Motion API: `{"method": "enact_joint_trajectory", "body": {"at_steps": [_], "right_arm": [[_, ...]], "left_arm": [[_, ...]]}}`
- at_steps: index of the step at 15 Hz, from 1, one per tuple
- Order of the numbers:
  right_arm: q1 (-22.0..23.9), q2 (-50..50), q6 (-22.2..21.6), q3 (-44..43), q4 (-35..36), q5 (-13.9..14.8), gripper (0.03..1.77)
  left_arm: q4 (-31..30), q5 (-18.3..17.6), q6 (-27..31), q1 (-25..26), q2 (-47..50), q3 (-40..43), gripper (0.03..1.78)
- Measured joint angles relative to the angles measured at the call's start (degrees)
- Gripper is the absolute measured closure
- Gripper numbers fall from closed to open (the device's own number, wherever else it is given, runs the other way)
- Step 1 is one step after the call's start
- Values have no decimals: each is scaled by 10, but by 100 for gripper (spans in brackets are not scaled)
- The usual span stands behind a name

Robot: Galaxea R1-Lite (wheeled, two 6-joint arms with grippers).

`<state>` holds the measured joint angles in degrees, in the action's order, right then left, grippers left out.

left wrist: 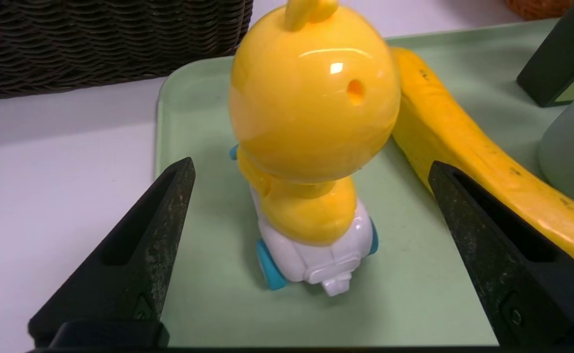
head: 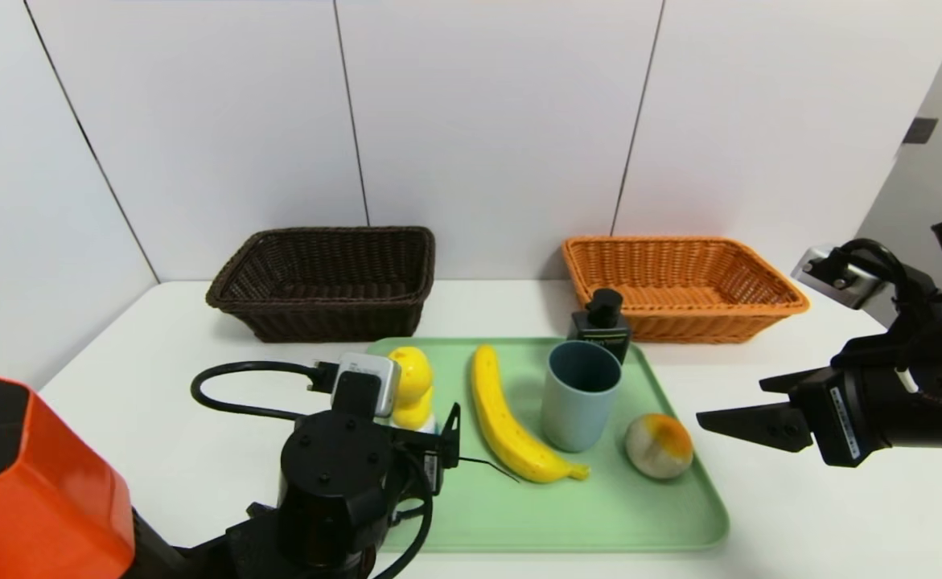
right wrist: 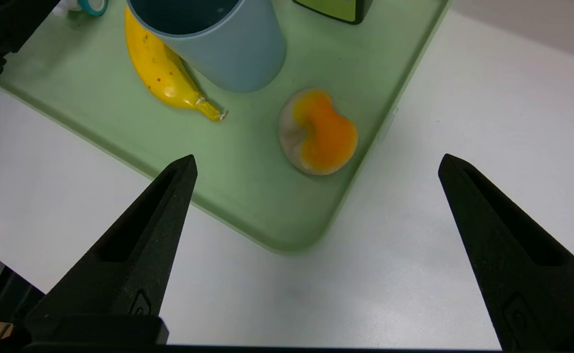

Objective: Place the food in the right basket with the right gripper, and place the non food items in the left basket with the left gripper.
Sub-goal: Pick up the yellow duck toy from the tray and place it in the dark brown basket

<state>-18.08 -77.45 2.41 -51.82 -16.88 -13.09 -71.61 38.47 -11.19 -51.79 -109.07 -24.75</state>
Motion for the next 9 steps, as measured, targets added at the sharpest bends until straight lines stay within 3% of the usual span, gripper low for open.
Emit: {"method": "enact_joint_trajectory", "body": {"at_steps": [9], "right_arm": [[0, -5, 1, 1, 0, -2, 10]], "left_arm": [[-24, 5, 7, -5, -39, -2, 12]]}}
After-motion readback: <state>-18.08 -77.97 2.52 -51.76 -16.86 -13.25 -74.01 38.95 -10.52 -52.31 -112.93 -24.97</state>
